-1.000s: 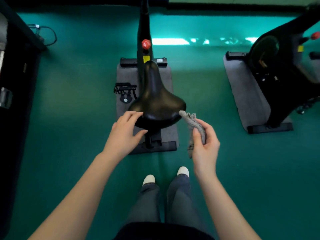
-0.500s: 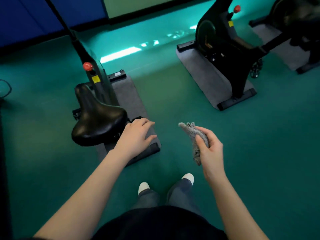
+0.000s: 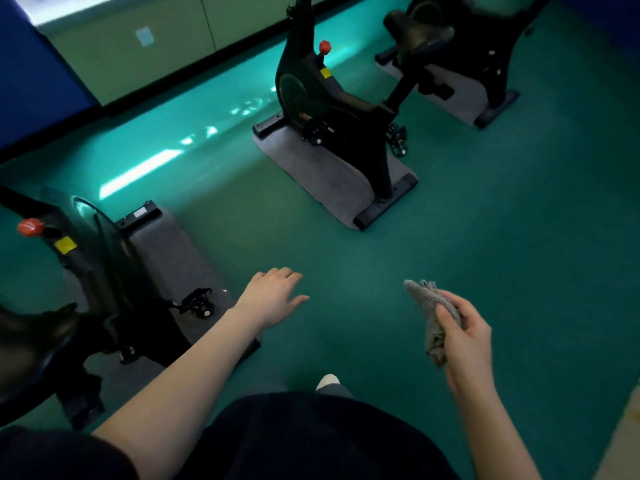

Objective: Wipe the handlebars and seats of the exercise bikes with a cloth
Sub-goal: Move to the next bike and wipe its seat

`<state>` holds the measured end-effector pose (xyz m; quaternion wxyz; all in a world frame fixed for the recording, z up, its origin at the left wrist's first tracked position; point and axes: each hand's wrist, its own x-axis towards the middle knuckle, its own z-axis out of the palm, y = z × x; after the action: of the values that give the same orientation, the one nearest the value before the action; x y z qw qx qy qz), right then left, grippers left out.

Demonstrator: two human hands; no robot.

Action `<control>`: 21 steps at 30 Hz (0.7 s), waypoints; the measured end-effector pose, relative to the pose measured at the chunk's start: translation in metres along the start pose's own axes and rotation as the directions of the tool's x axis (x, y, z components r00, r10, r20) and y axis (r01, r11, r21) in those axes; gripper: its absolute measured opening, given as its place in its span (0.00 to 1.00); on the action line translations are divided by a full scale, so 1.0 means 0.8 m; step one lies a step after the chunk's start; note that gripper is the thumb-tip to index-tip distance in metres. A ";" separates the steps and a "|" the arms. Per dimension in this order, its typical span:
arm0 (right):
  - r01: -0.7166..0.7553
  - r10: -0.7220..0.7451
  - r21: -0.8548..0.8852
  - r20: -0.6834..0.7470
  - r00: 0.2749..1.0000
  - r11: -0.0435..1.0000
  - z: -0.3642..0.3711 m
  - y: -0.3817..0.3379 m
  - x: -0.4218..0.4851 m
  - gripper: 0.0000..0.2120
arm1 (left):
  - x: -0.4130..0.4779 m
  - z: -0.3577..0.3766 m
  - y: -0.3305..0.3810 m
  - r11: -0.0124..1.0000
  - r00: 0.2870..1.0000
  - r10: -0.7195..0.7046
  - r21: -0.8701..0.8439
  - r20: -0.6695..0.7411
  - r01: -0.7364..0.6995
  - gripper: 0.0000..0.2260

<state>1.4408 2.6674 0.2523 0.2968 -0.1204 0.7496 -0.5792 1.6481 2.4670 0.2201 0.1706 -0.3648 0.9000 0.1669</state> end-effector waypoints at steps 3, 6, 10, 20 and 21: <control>-0.022 0.022 0.015 -0.058 0.998 1.000 -0.016 -0.007 0.034 0.13 | 0.041 -0.014 0.020 0.999 0.999 0.037 0.020 0.001 -0.037 0.24; -0.028 0.028 0.004 -0.052 0.998 1.000 -0.010 -0.018 0.068 0.12 | 0.079 -0.029 0.028 0.998 0.999 0.046 0.034 -0.010 -0.046 0.23; 0.003 -0.003 -0.045 0.001 1.000 0.999 0.026 -0.040 0.130 0.12 | 0.142 -0.047 0.019 0.999 0.997 0.040 0.029 -0.064 -0.038 0.23; 0.086 -0.067 -0.151 0.126 0.990 0.985 0.122 -0.138 0.306 0.11 | 0.326 -0.141 -0.039 0.998 0.994 -0.042 -0.058 -0.096 0.037 0.23; 0.097 -0.079 -0.147 0.126 0.989 0.984 0.127 -0.147 0.321 0.11 | 0.343 -0.154 -0.041 0.998 0.995 -0.041 -0.050 -0.092 0.036 0.24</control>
<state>1.2766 2.4164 0.2686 0.3054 -0.2104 0.7665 -0.5243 1.4638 2.2279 0.2056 0.1229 -0.3935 0.8954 0.1683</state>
